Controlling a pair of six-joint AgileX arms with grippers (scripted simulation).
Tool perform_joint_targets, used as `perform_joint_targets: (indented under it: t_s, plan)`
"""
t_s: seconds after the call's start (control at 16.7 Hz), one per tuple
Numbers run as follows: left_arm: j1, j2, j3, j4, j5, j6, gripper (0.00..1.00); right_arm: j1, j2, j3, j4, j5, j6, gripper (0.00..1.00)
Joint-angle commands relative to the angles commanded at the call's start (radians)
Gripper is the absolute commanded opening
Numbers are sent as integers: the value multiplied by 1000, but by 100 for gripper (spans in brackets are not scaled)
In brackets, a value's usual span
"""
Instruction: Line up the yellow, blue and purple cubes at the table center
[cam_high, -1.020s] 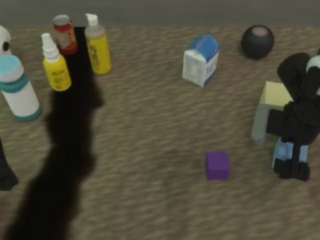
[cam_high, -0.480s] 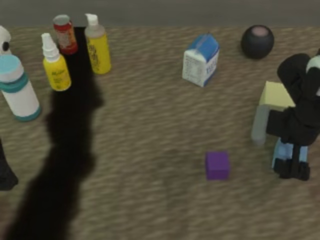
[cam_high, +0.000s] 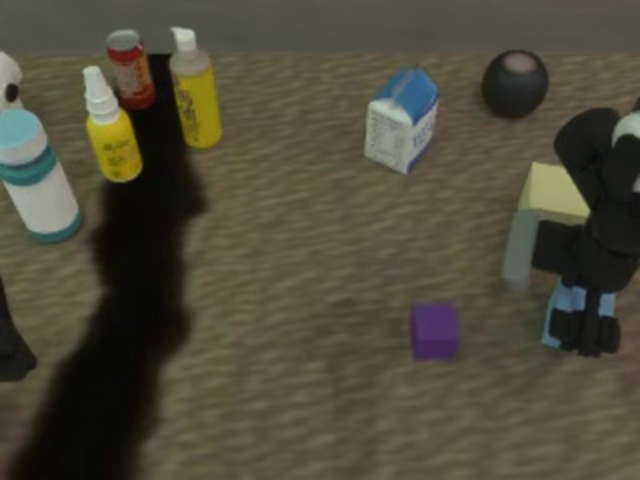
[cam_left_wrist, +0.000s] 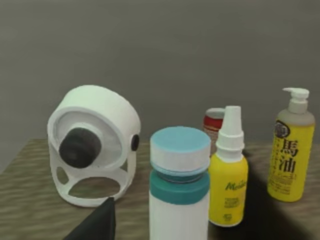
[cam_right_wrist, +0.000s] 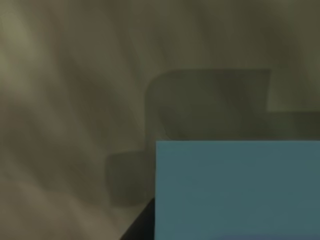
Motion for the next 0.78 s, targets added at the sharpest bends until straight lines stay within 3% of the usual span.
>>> perform_joint_targets:
  t_s: [0.42,0.78]
  plan:
    - [0,0,0,0,0,0,100,0,0,0,0,0,0,0]
    - [0,0,0,0,0,0,100,5,-79,59,-137,-6,9,0]
